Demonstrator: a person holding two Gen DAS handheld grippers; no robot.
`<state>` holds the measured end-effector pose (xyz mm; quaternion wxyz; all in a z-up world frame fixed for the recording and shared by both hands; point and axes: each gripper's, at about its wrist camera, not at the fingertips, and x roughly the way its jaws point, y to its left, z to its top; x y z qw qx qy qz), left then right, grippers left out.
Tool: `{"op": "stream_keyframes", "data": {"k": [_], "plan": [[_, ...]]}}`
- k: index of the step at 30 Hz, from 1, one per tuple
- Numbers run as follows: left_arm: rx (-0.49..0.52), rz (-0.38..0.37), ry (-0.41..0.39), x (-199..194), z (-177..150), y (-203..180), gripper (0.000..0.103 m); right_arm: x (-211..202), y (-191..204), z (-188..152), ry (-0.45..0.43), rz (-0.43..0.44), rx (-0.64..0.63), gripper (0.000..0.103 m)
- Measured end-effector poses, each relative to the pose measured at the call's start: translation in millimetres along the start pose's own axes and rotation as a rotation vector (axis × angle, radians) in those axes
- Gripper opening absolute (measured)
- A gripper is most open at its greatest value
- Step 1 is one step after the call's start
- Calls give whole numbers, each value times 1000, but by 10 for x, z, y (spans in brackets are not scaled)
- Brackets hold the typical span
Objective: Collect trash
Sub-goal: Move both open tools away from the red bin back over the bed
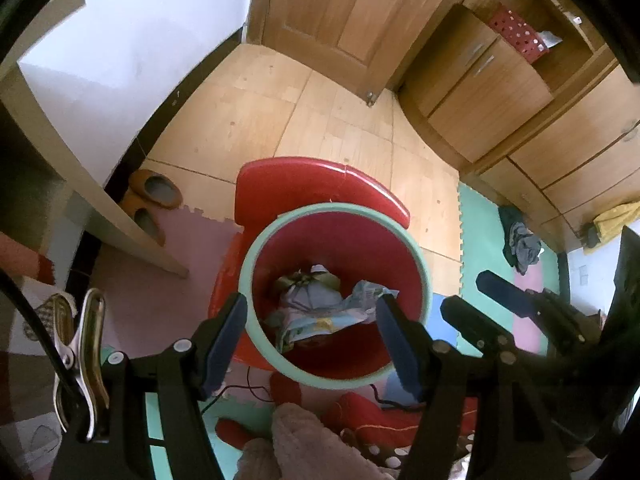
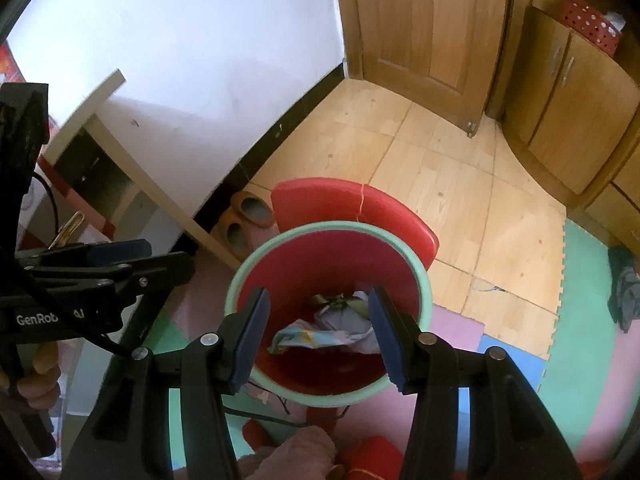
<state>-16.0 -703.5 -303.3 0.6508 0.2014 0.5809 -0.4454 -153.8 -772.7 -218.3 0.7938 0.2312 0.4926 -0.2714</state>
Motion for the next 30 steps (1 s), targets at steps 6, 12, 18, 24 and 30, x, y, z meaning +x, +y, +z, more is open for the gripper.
{"op": "stream_keyframes", "data": {"k": [6, 12, 18, 24, 30], "plan": [[11, -13, -40, -389, -6, -17, 71, -313, 157, 67, -36, 4, 2, 53], [7, -12, -83, -785, -20, 7, 71, -575, 333, 142, -71, 17, -14, 53], [-10, 22, -121, -1146, -81, 66, 71, -757, 573, 176, -86, 35, -63, 53], [-39, 49, -157, -1465, -179, 208, 71, -929, 901, 217, -116, 59, -138, 53], [-104, 63, -172, -1773, -288, 449, 71, -1074, 1307, 241, -141, 112, -212, 53]]}}
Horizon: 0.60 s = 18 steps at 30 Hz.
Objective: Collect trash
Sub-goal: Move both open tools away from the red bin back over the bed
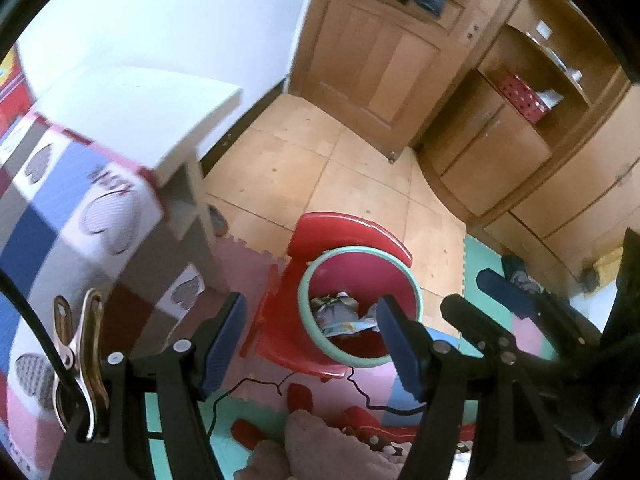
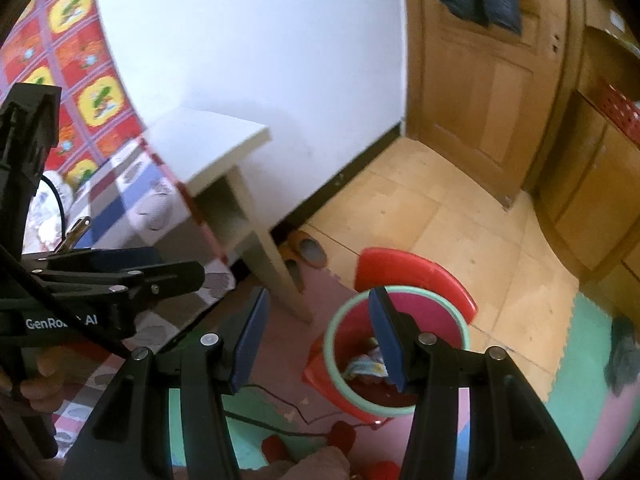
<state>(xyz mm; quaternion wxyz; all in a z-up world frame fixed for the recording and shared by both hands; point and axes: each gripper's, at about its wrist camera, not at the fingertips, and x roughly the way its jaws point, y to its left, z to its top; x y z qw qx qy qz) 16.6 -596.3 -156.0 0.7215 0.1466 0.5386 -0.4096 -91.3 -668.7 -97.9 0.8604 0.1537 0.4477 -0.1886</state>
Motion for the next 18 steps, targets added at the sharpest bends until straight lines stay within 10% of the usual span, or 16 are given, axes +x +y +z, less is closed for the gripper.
{"op": "stream_keyframes", "data": {"k": [18], "plan": [[-187, 166, -122, -1044, -295, 1075, 71, 29, 1345, 273, -4, 244, -213, 53]]}}
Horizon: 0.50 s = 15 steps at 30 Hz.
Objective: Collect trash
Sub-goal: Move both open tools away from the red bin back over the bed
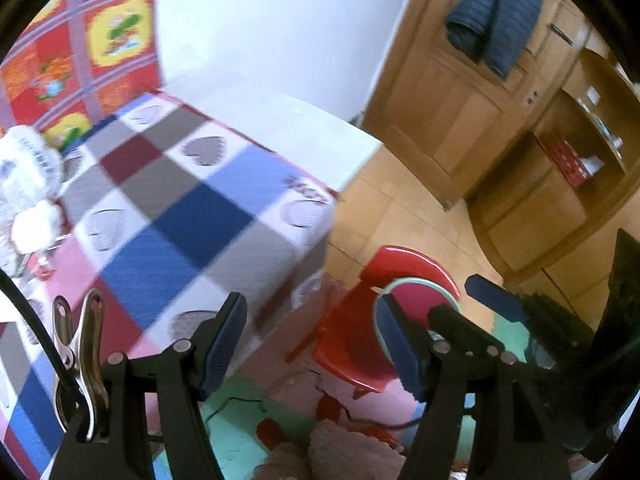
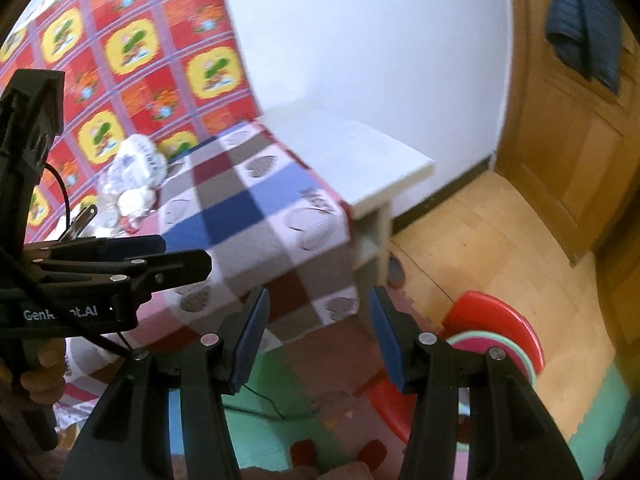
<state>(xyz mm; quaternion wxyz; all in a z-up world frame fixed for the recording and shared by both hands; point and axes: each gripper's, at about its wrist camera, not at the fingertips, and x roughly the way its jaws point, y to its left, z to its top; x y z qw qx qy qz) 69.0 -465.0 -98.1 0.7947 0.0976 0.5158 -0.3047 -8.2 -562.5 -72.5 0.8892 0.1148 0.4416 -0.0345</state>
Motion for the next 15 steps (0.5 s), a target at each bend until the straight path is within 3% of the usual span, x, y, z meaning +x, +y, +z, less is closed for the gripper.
{"op": "stream_keyframes", "data": {"k": [15], "plan": [[-299, 166, -67, -492, -185, 1253, 71, 485, 972, 514, 37, 231, -204, 53]]}}
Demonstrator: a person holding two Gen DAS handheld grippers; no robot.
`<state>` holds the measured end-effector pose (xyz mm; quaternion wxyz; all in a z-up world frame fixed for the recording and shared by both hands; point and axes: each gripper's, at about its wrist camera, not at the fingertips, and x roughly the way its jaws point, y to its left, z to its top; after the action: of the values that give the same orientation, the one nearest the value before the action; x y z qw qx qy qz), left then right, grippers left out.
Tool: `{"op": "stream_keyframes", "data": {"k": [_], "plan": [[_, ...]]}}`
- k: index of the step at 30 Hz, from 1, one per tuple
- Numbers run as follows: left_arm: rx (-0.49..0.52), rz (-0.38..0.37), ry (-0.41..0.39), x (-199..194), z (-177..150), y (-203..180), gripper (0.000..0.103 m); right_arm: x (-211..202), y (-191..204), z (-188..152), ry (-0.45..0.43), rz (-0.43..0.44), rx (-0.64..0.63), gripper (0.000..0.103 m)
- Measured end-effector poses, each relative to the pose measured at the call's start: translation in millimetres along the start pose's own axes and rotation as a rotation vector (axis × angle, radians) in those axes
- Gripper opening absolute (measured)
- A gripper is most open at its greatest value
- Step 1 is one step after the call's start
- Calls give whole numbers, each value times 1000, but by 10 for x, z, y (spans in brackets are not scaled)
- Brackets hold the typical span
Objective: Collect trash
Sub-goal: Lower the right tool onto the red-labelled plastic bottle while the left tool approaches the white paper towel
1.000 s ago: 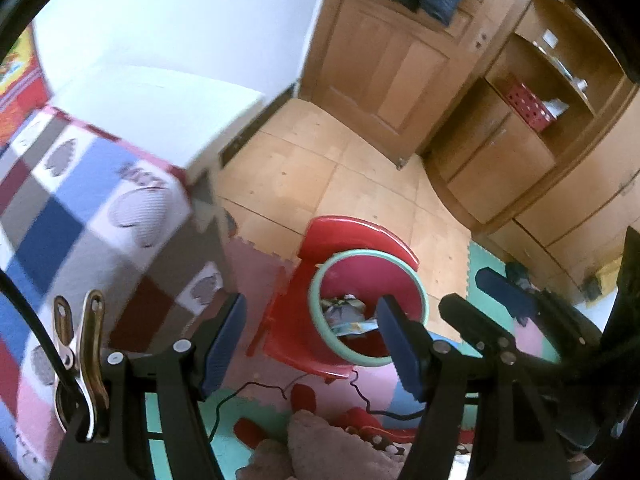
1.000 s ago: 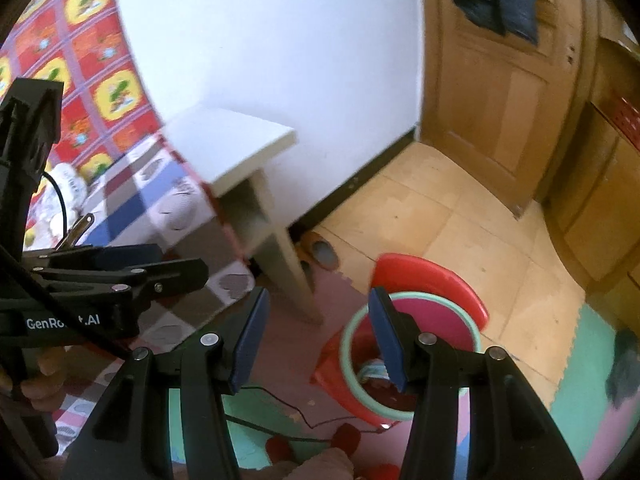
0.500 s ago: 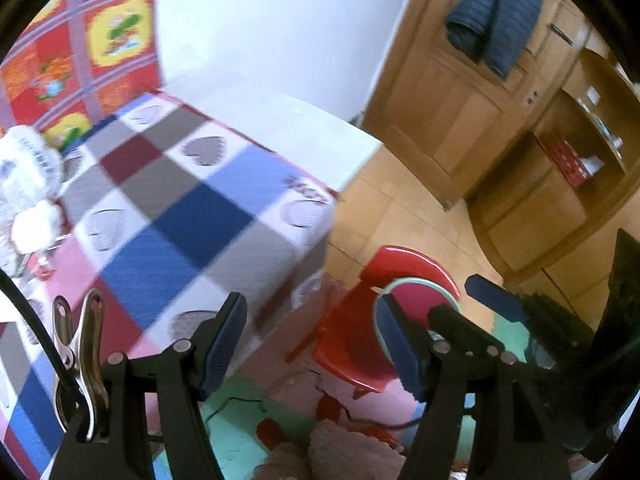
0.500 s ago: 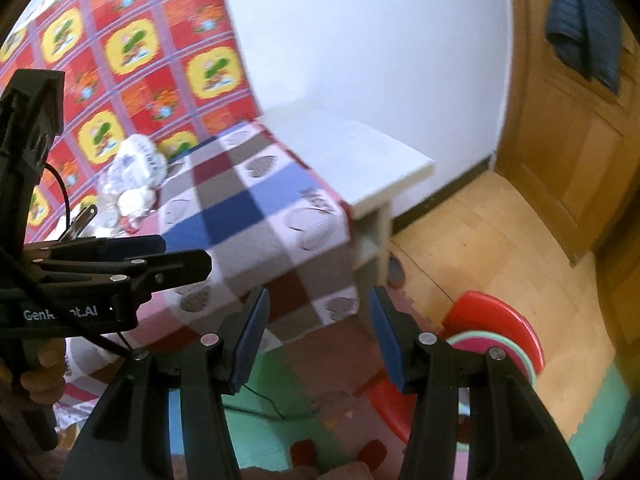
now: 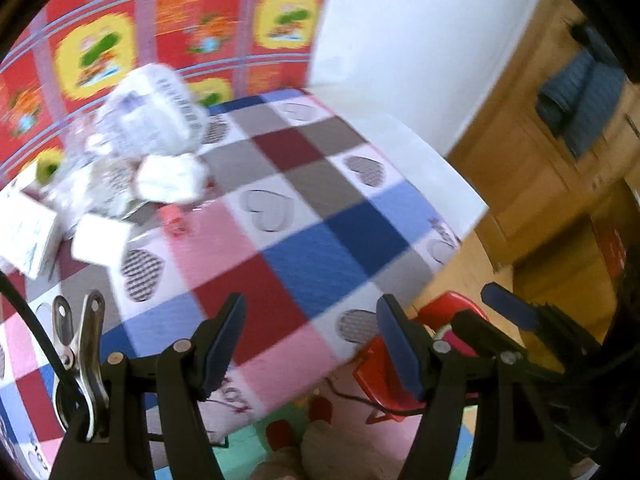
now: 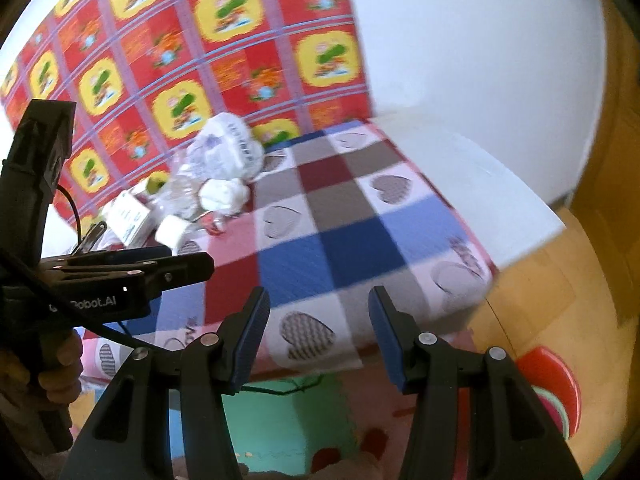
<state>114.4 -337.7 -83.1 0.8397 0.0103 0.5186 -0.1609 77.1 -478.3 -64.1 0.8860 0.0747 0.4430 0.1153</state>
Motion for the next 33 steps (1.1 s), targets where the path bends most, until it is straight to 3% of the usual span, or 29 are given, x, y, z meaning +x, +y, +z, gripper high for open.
{"op": "stream_keyframes", "data": {"k": [17, 33], "plan": [[-322, 201, -42, -79, 181, 958, 71, 942, 478, 715, 106, 249, -308, 53], [-588, 345, -21, 123, 44, 1508, 71, 1658, 1029, 918, 216, 409, -664, 53]]}}
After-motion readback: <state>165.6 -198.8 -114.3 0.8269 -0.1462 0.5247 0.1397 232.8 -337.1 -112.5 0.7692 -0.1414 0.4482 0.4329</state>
